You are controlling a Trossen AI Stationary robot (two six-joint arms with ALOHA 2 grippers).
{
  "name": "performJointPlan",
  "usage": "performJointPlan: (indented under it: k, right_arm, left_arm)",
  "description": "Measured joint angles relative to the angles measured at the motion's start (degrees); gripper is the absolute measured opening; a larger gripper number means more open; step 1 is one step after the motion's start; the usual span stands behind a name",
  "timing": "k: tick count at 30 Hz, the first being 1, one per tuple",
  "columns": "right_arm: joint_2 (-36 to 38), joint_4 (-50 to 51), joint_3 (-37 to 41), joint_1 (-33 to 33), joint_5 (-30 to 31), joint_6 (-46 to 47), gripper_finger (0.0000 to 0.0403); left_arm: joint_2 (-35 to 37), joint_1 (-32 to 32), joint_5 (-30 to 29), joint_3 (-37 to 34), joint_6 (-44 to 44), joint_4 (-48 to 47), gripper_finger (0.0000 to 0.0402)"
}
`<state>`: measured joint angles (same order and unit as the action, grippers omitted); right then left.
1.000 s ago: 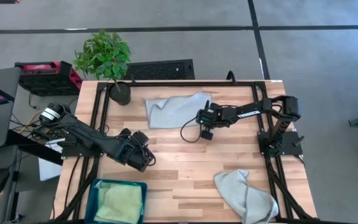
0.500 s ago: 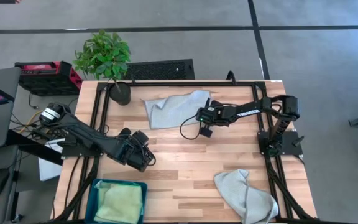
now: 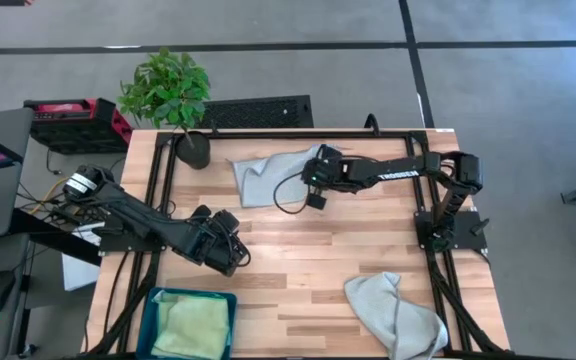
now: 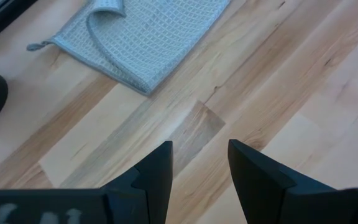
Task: Fold microfiber towels
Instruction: Fold the top grey microfiber cloth
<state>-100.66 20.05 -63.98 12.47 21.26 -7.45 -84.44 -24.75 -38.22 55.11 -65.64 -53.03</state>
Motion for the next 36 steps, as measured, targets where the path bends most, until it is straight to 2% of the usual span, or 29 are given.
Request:
performJointPlan:
  k: [4, 17, 19, 21, 30, 32, 36]
  right_arm:
    - [0.02, -2.07, -2.38, 0.00, -1.30, -2.65, 0.0001]
    - [-1.72, -16.02, -3.31, 0.46, -6.80, -8.44, 0.0000]
    - [-2.69, -14.47, -3.86, 0.44, -6.85, -9.34, 0.0000]
    - [-5.35, -15.92, -7.05, 0.43, -6.84, -10.70, 0.0000]
    - [-14.86, -7.34, -22.73, -0.08, -6.98, -16.50, 0.0002]
    - [-15.08, -4.65, -24.96, -0.09, -7.88, -17.76, 0.0002]
    - [-14.75, -9.49, -26.03, -0.31, -11.83, -19.91, 0.0002]
  left_arm:
    - [0.00, -0.02, 0.00, 0.00, 0.95, 0.00, 0.0148]
    - [0.00, 0.00, 0.02, 0.00, 1.50, -0.01, 0.0148]
    - [0.00, -0.02, 0.02, 0.00, 1.49, 0.01, 0.0148]
    - [-0.02, -0.01, 0.02, 0.02, 1.48, 0.06, 0.0148]
    - [-0.02, 0.07, 0.04, 0.04, 1.41, 0.13, 0.0148]
    - [-0.02, 0.07, 0.04, 0.04, 1.41, 0.02, 0.0148]
    - [-0.02, 0.07, 0.35, 0.04, 1.39, 0.01, 0.0148]
